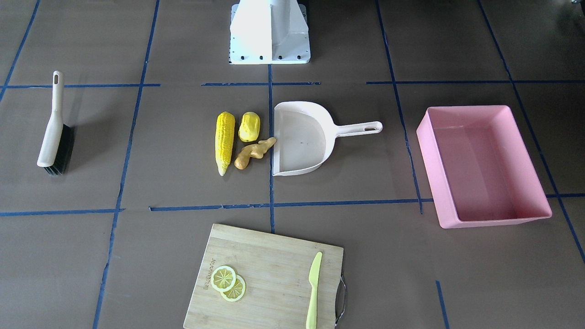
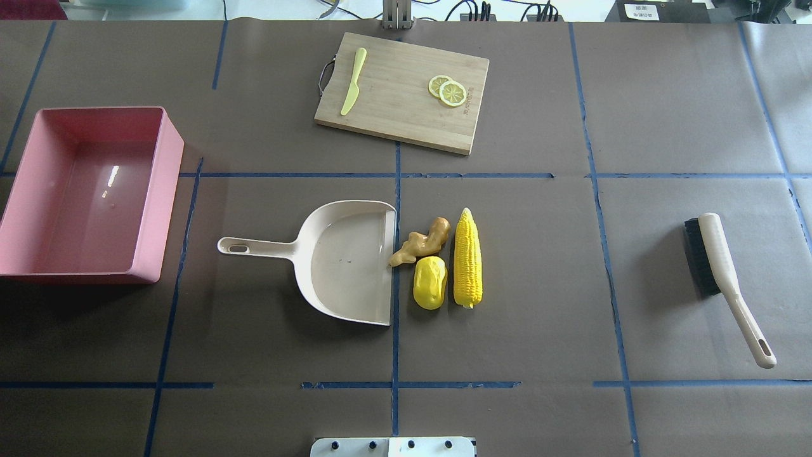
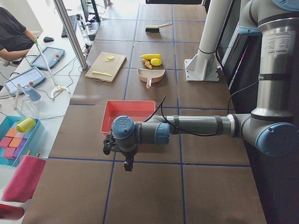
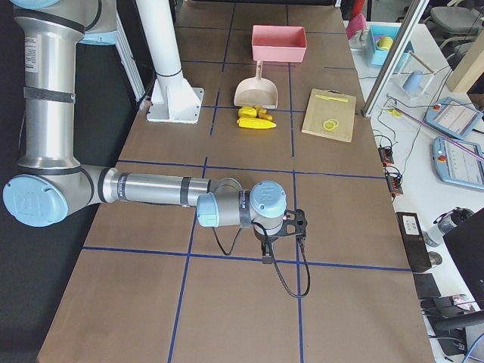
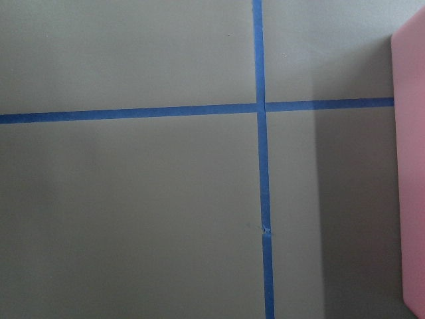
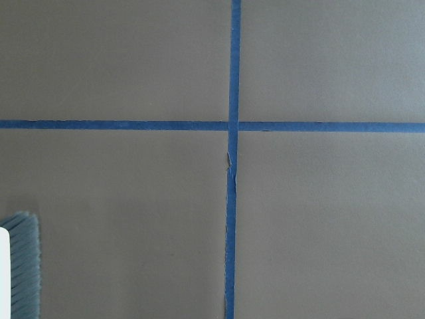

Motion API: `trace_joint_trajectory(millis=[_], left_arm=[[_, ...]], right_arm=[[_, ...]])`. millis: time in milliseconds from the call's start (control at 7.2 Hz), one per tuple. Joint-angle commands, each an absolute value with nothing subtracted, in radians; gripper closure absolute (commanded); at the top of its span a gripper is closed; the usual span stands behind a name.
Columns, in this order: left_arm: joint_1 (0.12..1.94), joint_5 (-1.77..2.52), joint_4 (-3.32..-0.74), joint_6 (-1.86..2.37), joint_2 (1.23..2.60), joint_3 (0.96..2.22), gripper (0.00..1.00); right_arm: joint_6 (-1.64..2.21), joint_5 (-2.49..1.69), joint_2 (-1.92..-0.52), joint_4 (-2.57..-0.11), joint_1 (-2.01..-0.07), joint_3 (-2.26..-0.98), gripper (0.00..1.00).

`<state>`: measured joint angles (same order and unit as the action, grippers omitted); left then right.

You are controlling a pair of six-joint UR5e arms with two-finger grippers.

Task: Sweep and dump trash into bin

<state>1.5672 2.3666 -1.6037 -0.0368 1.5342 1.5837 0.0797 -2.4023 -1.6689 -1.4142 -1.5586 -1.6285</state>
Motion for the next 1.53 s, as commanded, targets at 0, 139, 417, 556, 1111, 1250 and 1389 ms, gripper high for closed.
trace_joint_trajectory(millis=[0, 139, 417, 556, 1111, 1250, 1389], left_arm=[[1.566, 2.365, -1.606, -0.037, 1.536, 1.585, 0.00], [1.566, 2.365, -1.606, -0.037, 1.537, 1.583, 0.00], [1.566, 2.367, -1.611, -0.037, 1.542, 1.589, 0.00], [1.565, 2.367, -1.626, -0.037, 1.546, 1.594, 0.00], [1.551, 2.375, -1.738, -0.038, 1.577, 1.656, 0.00], [1.534, 2.372, -1.779, -0.038, 1.578, 1.690, 0.00], [1.493, 2.365, -1.834, -0.037, 1.583, 1.710, 0.00]], right_arm=[[0.080, -2.402, -1.671, -1.414, -1.559, -1.628, 0.00], [0.080, -2.402, -1.671, -1.414, -1.559, -1.628, 0.00], [0.081, -2.404, -1.671, -1.414, -1.559, -1.631, 0.00], [0.081, -2.402, -1.669, -1.414, -1.560, -1.629, 0.00], [0.086, -2.402, -1.667, -1.414, -1.559, -1.634, 0.00], [0.119, -2.407, -1.666, -1.413, -1.559, -1.637, 0.00], [0.173, -2.408, -1.661, -1.411, -1.559, -1.644, 0.00]])
